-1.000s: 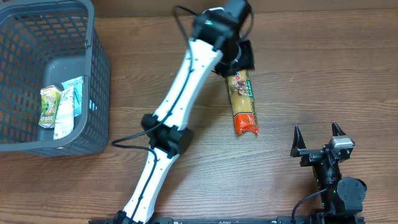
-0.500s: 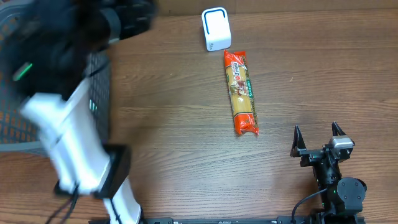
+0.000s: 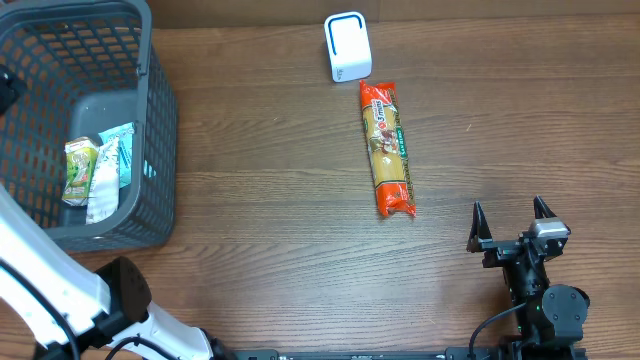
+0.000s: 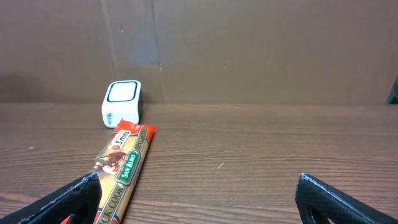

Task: Scan the item barcode
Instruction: 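Return the left gripper to the basket and grasp the white Pantene tube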

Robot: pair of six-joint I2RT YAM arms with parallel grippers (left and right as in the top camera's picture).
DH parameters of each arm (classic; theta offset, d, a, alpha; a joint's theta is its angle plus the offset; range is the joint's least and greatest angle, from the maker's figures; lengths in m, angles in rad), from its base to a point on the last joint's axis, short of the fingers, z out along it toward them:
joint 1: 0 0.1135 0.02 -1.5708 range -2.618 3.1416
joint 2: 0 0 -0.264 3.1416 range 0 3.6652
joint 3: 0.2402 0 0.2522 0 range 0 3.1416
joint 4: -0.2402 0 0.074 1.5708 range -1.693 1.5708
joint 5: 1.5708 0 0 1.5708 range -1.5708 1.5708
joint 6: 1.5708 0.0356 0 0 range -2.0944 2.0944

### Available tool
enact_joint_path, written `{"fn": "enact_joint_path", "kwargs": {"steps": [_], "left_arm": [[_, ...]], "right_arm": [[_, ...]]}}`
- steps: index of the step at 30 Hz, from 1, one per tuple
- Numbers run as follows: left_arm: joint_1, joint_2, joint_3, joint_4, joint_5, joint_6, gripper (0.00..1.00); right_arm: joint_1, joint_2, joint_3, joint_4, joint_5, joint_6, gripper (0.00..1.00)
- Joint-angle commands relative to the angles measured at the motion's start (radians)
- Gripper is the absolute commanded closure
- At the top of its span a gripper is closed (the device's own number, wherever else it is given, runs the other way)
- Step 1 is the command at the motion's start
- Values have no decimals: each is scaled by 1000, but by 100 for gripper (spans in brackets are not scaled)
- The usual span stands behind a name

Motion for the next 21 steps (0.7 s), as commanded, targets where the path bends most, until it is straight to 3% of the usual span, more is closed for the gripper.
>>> {"fn": "enact_joint_path", "kwargs": {"steps": [1,4,6,14,21], "left_arm": [[12,7,-171,-5,-73,12,23],[12,10,-285,32,-73,46,38],[11,10,-369,78,-74,111,40],[11,11,-613,192,-74,232,24],[14,11,-888,328,-74,374,21]], "right_arm": [[4,-9,-10,4,-5,-13,0],[4,-9,-10,4,-5,-13,0],[4,-9,-10,4,-5,-13,0],[4,-9,-10,4,-5,-13,0],[4,-9,-10,4,-5,-13,0]]}}
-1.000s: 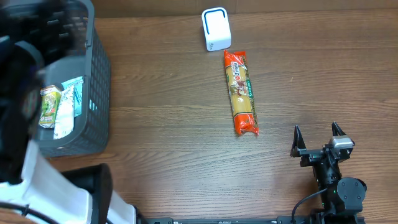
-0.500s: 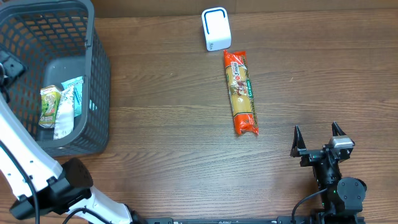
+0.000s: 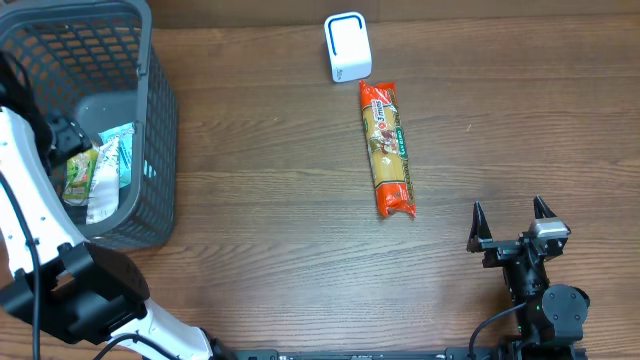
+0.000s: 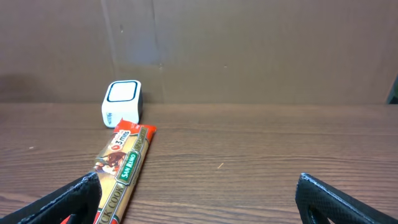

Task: Scan the item barcode
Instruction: 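Return the left gripper to the basket and grasp the white Pantene tube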

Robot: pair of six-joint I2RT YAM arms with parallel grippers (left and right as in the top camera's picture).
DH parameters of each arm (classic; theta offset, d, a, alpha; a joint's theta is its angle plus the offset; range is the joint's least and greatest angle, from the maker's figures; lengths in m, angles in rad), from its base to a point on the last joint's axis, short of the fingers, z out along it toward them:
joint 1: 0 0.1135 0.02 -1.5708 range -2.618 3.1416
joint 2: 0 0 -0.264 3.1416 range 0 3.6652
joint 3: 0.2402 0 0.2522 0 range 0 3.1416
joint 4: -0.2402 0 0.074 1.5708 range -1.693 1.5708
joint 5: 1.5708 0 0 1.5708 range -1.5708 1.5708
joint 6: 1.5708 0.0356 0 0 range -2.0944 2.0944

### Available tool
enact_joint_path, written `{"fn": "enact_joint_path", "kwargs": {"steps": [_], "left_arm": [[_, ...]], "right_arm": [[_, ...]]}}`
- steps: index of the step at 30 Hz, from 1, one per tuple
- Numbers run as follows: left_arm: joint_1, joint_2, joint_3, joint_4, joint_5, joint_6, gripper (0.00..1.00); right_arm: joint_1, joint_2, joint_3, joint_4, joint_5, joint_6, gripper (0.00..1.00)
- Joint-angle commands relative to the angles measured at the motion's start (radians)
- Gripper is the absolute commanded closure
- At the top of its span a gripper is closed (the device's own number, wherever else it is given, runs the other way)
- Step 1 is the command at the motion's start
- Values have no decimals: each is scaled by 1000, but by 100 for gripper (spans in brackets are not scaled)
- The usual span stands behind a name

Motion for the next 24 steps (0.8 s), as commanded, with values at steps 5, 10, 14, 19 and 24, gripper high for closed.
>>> {"fn": "enact_joint_path", "kwargs": {"steps": [5,10,14,19,24], "left_arm": [[6,-7,-231,131,-13,146,13],[11,-5,-357,277,-10,181,10],[11,-4,-470,409,53,232,13],[11,-3,-569,519,56,235,30],[13,-3,-618,583,52,236,22]], "right_arm": [[4,-9,-10,3,-5,-12,0],[4,-9,-10,3,-5,-12,0],[4,-9,-10,3,-5,-12,0],[4,-9,-10,3,-5,-12,0],[4,-9,-10,3,-5,-13,0]]}}
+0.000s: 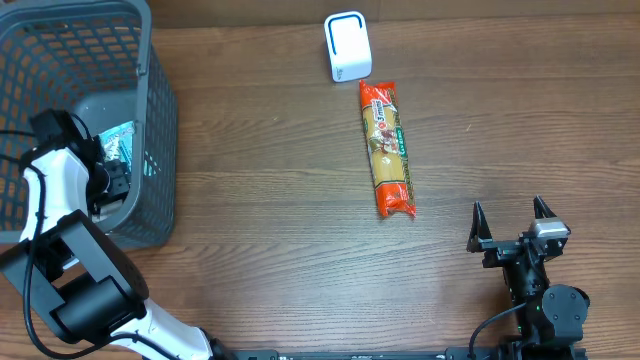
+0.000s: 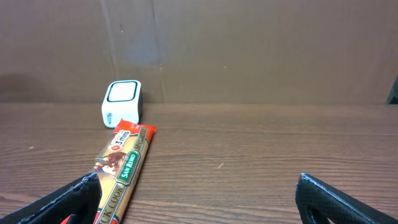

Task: Scan the item barcode
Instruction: 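Return the left gripper to the basket and grasp the white Pantene tube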

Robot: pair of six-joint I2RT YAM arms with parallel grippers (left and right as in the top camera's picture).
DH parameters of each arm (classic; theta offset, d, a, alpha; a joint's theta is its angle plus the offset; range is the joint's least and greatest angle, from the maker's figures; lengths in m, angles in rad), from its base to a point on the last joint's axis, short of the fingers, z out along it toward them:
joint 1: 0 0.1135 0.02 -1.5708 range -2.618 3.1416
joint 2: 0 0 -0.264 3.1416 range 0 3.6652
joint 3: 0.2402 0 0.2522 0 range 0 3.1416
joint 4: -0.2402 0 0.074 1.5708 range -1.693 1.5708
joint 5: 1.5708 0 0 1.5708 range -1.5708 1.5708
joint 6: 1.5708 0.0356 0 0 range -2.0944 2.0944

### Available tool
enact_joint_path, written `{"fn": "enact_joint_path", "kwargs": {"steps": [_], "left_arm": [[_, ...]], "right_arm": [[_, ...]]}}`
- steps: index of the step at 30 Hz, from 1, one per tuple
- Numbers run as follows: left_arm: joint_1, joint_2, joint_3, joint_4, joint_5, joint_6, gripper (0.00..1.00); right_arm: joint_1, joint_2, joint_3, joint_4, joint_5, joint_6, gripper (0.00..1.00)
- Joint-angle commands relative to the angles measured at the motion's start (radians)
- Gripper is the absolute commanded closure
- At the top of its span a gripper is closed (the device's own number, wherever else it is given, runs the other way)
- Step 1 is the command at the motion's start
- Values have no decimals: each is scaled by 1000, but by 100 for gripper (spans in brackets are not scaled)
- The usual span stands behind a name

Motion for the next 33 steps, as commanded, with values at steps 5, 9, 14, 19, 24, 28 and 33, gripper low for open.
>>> {"fn": "enact_joint_path", "kwargs": {"steps": [5,9,14,19,24,28,33], "left_arm": [[23,-1,-32,50,74,16,37],[25,17,-32,43,132,16,40],[25,79,-32,19,143,15,56],[25,96,-2,-15,142,12,96],[24,84,227,-206,142,-38,96],[23,83,500,-386,143,-101,96],[23,83,845,-553,147,-258,96]], "right_arm": [[4,-9,-10,3,-5,-12,0],[4,-9,-10,3,-5,-12,0],[4,-9,-10,3,-5,-12,0],[4,-9,-10,3,-5,-12,0],[4,-9,-10,3,-5,-12,0],[4,-9,-10,3,-5,-12,0],[3,-9,-10,3,-5,-12,0]]}}
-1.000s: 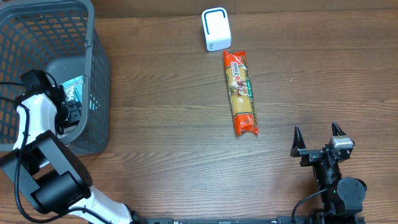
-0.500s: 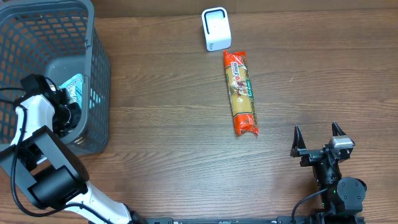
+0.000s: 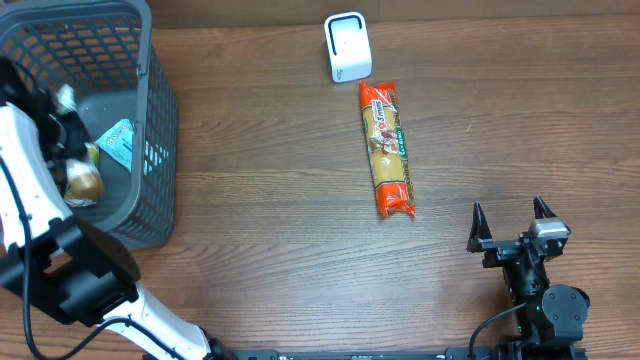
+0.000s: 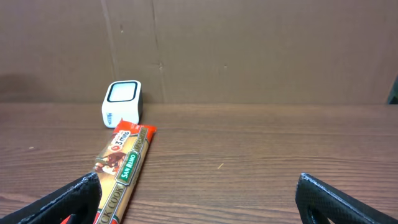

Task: Scan the item barcode
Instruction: 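Return the left gripper to the basket and grasp the white Pantene tube, then carry the Pantene tube with the left gripper and set it beside the pasta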

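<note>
In the overhead view my left arm reaches into the grey basket (image 3: 158, 110) at the far left. My left gripper (image 3: 72, 160) looks shut on a yellow-green packet (image 3: 82, 181), which is blurred and raised off the basket floor. A teal packet (image 3: 118, 140) lies beside it. The white scanner (image 3: 347, 46) (image 4: 122, 101) stands at the back of the table. My right gripper (image 3: 509, 212) (image 4: 199, 199) rests open and empty near the front right edge.
A long orange pasta pack (image 3: 388, 148) (image 4: 121, 171) lies lengthwise in front of the scanner, its near end left of my right gripper. A brown cardboard wall (image 4: 249, 50) closes off the back of the table.
My left gripper was low in the basket over the packets. Now it sits higher and further left, with the yellow-green packet at it. The right arm, pasta and scanner are unchanged.
At first my left arm was mostly out of the basket and three packets lay on its floor. Then the arm was over the basket's left side, then down among the packets. Now it is raised with the yellow-green packet. The right gripper stayed open and still.
</note>
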Robot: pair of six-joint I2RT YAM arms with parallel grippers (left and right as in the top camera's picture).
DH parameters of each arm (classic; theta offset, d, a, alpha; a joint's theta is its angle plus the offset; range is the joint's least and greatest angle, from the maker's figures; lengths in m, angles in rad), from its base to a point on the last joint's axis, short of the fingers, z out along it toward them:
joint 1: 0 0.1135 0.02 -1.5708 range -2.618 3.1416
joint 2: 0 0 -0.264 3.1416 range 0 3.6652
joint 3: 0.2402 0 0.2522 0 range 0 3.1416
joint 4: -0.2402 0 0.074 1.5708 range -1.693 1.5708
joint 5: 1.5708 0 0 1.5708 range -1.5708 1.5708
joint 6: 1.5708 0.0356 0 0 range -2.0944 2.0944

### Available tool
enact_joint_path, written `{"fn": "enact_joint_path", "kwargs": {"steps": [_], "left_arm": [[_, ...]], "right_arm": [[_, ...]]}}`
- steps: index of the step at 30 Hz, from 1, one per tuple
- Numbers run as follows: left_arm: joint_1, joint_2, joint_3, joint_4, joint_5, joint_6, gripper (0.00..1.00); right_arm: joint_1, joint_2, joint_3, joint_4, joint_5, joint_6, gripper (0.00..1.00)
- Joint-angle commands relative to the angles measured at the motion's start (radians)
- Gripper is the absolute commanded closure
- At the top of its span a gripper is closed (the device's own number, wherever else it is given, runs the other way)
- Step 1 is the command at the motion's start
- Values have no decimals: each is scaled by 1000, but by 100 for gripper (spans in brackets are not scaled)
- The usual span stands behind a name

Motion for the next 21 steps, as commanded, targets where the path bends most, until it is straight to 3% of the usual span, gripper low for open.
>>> {"fn": "enact_joint_path", "kwargs": {"steps": [1,3,9,12,16,21], "left_arm": [[-1,-29,278,-91,38,-156,96],[-1,-29,384,-126,106,-156,96],[-21,-54,609,-148,644,-122,96],[-76,-71,642,-108,809,-145,96],[-288,-82,642,-113,754,-246,96],[-583,-69,639,-161,372,-296,96]], "right_arm": [[4,-9,-10,3,-5,-12,0],[4,-9,-10,3,-5,-12,0],[4,-9,-10,3,-5,-12,0],[4,-9,-10,3,-5,-12,0],[4,-9,-10,3,-5,-12,0],[4,-9,-10,3,-5,-13,0]]}}
